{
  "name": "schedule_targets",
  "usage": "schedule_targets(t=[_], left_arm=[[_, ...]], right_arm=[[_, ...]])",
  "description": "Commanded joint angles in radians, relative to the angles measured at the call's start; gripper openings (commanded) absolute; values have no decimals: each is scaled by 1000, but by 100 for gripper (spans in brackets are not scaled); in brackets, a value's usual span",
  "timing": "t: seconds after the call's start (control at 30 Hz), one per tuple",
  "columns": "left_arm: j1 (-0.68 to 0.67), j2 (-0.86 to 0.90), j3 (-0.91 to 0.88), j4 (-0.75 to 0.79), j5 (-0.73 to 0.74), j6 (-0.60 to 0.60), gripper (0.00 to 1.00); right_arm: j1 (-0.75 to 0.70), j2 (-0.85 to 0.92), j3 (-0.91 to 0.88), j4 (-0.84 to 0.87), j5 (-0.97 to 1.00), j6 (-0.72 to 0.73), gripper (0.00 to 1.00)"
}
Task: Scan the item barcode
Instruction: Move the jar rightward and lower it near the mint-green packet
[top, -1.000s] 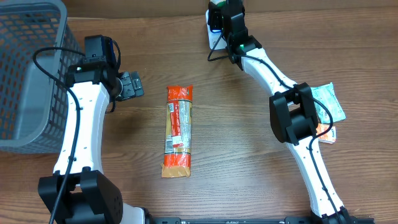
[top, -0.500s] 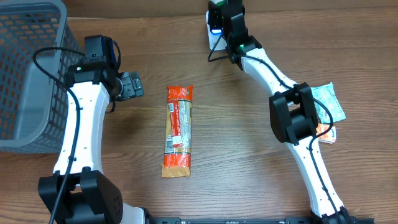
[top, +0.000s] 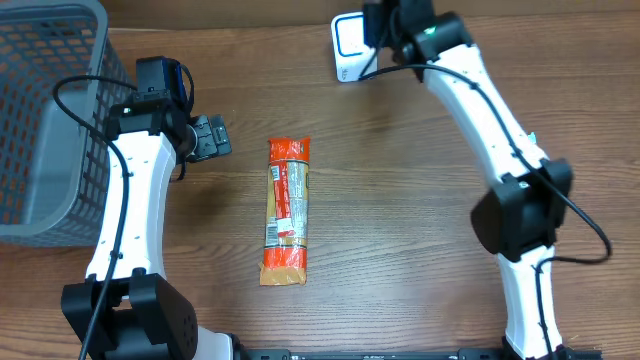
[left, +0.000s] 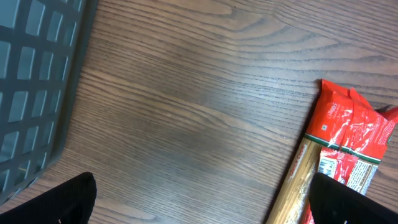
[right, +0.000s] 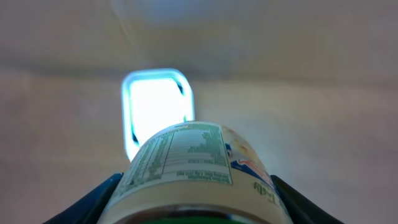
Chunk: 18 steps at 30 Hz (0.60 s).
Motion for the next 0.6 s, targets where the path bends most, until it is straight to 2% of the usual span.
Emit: schedule_targets(t=[0.0, 0.13, 0.27, 0.57], left_arm=[[3, 1, -6, 1, -5, 9, 100], [4, 1, -6, 2, -5, 9, 100], [3, 1, -6, 2, -5, 9, 100], [4, 1, -6, 1, -5, 9, 100]], right_arm=[[-35, -2, 0, -163, 6, 1, 20], [-68, -2, -26, -409, 3, 27, 21], [-101, -2, -102, -546, 2, 27, 22], [-192, -2, -366, -537, -30, 30, 18]])
